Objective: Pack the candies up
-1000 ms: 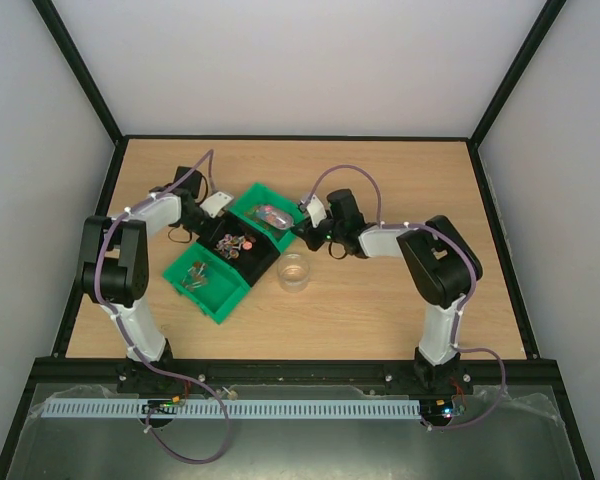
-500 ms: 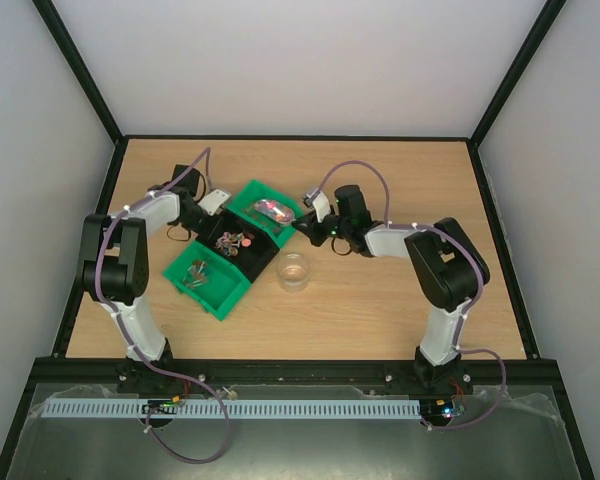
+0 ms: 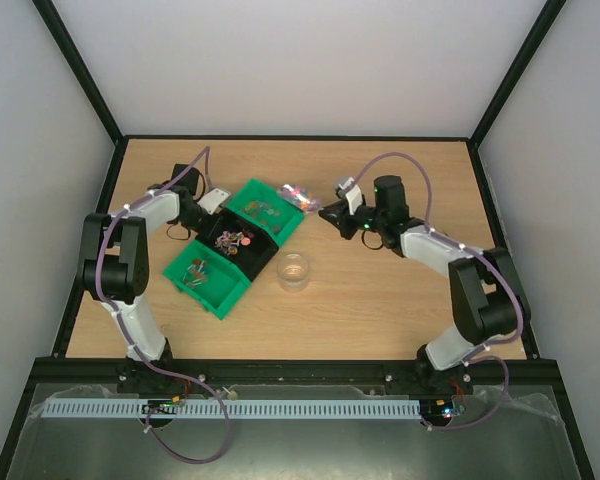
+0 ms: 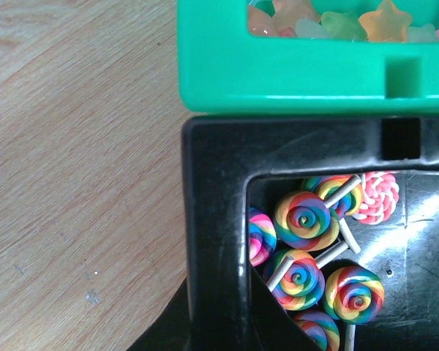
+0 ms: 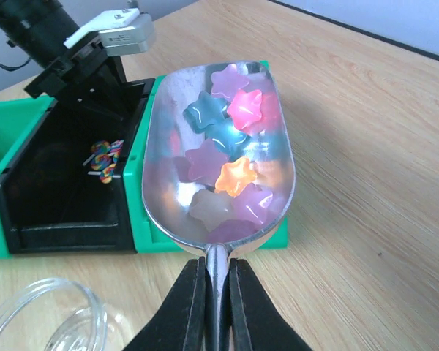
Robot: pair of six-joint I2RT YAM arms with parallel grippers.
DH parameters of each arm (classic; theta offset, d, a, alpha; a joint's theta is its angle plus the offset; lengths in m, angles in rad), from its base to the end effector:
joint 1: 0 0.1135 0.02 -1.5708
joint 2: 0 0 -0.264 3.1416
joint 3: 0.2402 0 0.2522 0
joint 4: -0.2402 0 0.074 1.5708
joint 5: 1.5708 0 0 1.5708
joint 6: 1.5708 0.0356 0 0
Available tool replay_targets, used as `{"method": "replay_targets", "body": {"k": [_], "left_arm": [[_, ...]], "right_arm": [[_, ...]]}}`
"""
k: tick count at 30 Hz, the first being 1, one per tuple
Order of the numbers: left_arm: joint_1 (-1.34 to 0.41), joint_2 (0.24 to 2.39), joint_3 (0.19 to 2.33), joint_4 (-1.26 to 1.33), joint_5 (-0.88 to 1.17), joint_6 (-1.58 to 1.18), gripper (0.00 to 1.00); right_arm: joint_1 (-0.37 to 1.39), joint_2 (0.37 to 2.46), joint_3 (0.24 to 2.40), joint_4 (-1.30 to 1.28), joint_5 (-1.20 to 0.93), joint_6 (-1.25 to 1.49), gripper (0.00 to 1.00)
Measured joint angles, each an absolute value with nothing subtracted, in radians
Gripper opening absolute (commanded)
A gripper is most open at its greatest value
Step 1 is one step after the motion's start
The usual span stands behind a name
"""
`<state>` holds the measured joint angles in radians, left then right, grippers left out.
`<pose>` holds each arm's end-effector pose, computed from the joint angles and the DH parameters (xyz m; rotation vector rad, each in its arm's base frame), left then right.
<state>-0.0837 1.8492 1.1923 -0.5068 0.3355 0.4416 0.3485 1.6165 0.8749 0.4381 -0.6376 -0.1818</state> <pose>0.3635 -0.0423 0.1664 0.7814 2.5477 -0.3460 0.3228 0.1398 0.2253 -0.9027 1.6404 0.7098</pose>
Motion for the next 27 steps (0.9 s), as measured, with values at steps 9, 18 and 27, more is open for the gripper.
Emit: {"method": "replay_targets", "body": {"k": [9, 18, 27], "left_arm": [[-0.084, 1.849, 1.193, -0.507, 0.336, 0.442, 0.02], [-0.084, 1.849, 1.193, -0.509, 0.336, 0.445, 0.02], [-0.084, 1.849, 1.194, -0.509, 0.336, 0.445, 0.02]], "right_arm": [[0.275, 1.369, 0.817, 0.156, -0.722, -0.357, 0.01], [0.249, 1.103, 0.748, -0.113, -0.75, -0.513, 0.01], [0.249, 1.032, 0.725, -0.384, -0.712, -0.698, 0.01]]}}
